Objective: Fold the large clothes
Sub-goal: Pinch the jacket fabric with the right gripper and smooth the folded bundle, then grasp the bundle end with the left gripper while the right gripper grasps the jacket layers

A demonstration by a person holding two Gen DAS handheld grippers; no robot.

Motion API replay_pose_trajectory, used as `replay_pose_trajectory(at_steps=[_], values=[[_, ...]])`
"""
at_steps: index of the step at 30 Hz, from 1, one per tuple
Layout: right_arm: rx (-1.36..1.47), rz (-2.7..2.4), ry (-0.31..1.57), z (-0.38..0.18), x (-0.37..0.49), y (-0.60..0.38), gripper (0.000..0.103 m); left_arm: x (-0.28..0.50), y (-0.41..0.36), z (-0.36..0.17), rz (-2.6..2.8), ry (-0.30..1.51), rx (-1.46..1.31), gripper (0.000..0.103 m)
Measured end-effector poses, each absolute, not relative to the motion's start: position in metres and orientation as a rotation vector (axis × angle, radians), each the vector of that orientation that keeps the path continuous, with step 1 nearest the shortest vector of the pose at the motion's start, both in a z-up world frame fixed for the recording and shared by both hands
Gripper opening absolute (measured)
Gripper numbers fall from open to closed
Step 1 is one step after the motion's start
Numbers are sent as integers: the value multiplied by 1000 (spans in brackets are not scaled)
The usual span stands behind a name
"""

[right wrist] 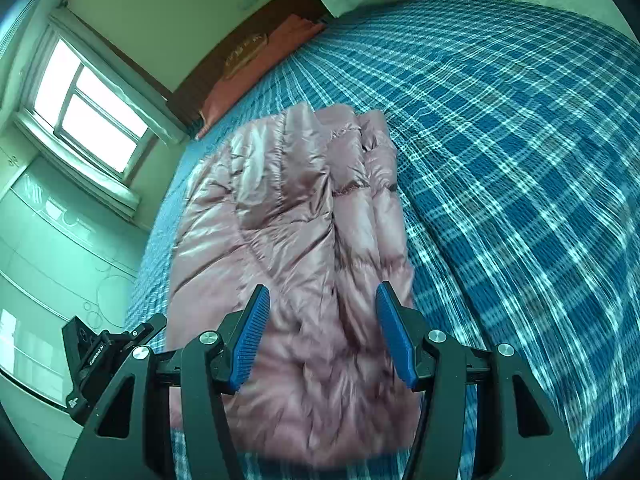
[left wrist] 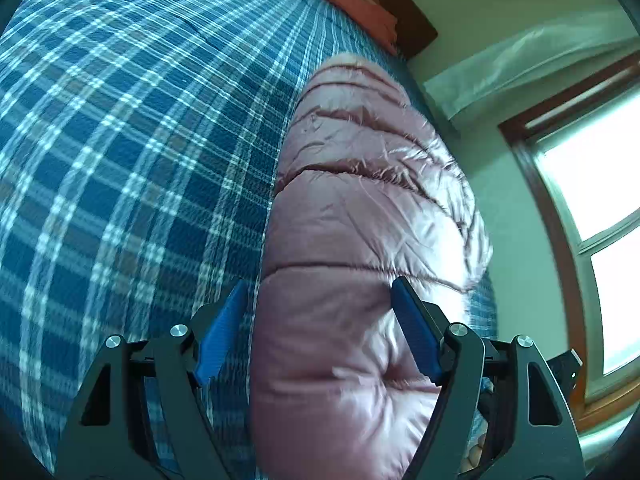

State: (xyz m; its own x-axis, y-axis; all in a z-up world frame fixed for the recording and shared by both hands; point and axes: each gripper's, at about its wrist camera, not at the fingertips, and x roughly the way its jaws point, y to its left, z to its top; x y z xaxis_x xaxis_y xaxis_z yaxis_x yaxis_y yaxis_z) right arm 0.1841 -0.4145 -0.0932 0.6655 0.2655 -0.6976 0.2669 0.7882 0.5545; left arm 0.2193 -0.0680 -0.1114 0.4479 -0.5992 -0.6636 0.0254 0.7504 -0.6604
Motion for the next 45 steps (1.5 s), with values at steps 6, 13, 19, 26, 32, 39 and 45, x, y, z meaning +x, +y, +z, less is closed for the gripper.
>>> replay_pose_trajectory(at_steps=[6,13,19,26,32,39,45], values=[[714,-6,892,-128,193,-416,23,228,-93,-123,-395,1089,-516,55],[650,1,898,-88,201,-417,31,229,-79,-92,-423,1022,-463,61],[637,-11,784,-61,234,-421,60,269,-79,-88,-427,1013,-518,68],[625,-71,888,-106,277,-428,8,299,-108,-111,-396,1072,-429,40],[672,-37,849,-95,263,-435,9,294,-99,-97,-394,1036,-415,43],[684,-53,829,-101,261,-450,81,306,-73,-117,-407,1074,-617,77],[825,14,857,-136,266,-463,81,310,-79,-144,-469,1163,-747,83]])
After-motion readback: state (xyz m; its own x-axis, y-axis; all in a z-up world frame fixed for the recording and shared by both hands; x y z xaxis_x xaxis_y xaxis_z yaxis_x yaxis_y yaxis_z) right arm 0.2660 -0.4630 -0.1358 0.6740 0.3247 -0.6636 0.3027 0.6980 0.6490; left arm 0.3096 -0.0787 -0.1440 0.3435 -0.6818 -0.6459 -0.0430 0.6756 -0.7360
